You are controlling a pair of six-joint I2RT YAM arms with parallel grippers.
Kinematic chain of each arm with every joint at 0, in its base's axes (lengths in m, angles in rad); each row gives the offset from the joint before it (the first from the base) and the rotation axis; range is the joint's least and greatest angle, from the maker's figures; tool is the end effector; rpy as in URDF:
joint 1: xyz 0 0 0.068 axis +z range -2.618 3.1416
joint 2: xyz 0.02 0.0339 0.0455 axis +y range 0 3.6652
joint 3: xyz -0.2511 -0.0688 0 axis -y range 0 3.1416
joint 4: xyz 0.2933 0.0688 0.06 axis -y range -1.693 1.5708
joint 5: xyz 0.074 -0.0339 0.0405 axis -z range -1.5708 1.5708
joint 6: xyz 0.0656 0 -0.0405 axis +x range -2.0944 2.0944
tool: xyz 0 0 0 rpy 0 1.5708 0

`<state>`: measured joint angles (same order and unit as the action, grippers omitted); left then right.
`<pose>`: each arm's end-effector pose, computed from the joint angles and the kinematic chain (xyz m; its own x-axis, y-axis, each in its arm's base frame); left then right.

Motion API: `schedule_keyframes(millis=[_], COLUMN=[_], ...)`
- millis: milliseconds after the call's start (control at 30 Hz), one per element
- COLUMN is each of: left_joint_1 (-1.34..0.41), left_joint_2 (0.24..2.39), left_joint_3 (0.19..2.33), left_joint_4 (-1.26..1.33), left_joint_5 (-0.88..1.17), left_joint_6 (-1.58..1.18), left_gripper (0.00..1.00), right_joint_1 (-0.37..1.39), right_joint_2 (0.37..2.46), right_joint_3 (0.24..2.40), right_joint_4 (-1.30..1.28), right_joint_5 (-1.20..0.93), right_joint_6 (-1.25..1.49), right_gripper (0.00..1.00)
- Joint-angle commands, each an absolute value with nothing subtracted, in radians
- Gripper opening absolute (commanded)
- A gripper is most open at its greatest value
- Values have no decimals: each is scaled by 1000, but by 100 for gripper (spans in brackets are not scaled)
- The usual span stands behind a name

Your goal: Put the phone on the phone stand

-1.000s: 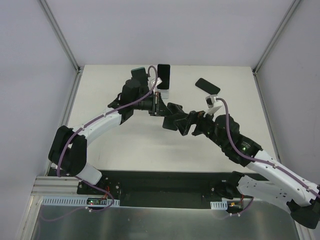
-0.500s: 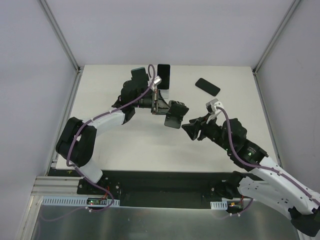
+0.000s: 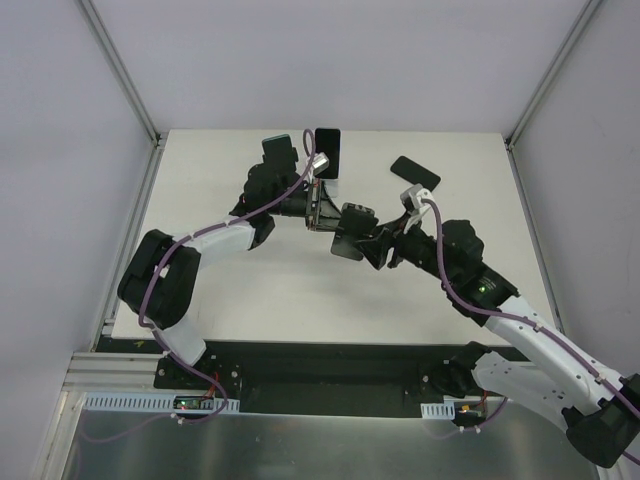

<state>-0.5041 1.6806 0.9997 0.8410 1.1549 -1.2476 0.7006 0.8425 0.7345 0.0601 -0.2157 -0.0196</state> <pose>0.3321 -0.2517 0.2411 -0.8905 0.0537 -0.4518 0.4455 -0.0992 -0.8898 0.2118 0.1969 0.3223 -0.0211 -0.0428 -0.9989 -0.7937 0.6082 -0.0093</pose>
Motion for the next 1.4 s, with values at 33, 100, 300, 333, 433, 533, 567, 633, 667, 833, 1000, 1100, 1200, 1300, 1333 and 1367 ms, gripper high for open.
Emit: schedule_keyframes(millis=[33, 100, 300, 333, 433, 533, 567, 633, 667, 833, 1000, 1100, 1200, 1300, 1333, 1367], left_joint_1=[-523, -529, -542, -545, -545, -545, -545, -542, -543, -541, -540, -540, -537, -531, -529, -526], left_joint_2=[1677, 1681, 1681, 1683, 1681, 1668, 1660, 1635, 1626, 1580, 1574, 1571, 1560, 1539, 1531, 1520], left_joint_3=[1019, 1019, 1022, 1022, 1023, 1016, 1014, 1022, 1029, 1075, 1072, 1071, 1066, 1063, 1063, 1065], left_joint_4=[946, 963, 988, 988, 989, 956, 933, 809, 748, 505, 496, 489, 479, 434, 399, 368], left_joint_5=[1201, 1206, 1218, 1218, 1218, 1206, 1198, 1177, 1172, 1121, 1114, 1104, 1085, 1043, 1028, 984], left_joint_6=[-1278, -1289, -1299, -1298, -1295, -1270, -1232, -1169, -1088, -899, -881, -873, -862, -830, -801, -784], left_gripper=[0, 0, 0, 0, 0, 0, 0, 0, 0, 0, 0, 0, 0, 0, 0, 0], right_joint_1=[696, 684, 678, 677, 676, 676, 676, 676, 676, 676, 660, 650, 649, 664, 681, 731], right_joint_2=[805, 789, 822, 824, 834, 850, 850, 839, 836, 801, 816, 830, 830, 815, 808, 798], right_joint_3=[746, 733, 738, 735, 716, 681, 663, 649, 646, 630, 647, 660, 657, 698, 728, 786], right_joint_4=[175, 196, 236, 244, 290, 330, 342, 351, 351, 342, 341, 347, 331, 197, 10, -74], right_joint_5=[-219, -236, -262, -262, -282, -319, -321, -346, -362, -449, -517, -544, -516, -401, -324, -245], right_joint_6=[-34, -14, 23, 37, 92, 179, 205, 280, 299, 409, 463, 509, 518, 470, 444, 424], right_gripper=[56, 56, 54, 52, 42, 27, 21, 9, 6, 1, 1, 1, 14, 71, 80, 88])
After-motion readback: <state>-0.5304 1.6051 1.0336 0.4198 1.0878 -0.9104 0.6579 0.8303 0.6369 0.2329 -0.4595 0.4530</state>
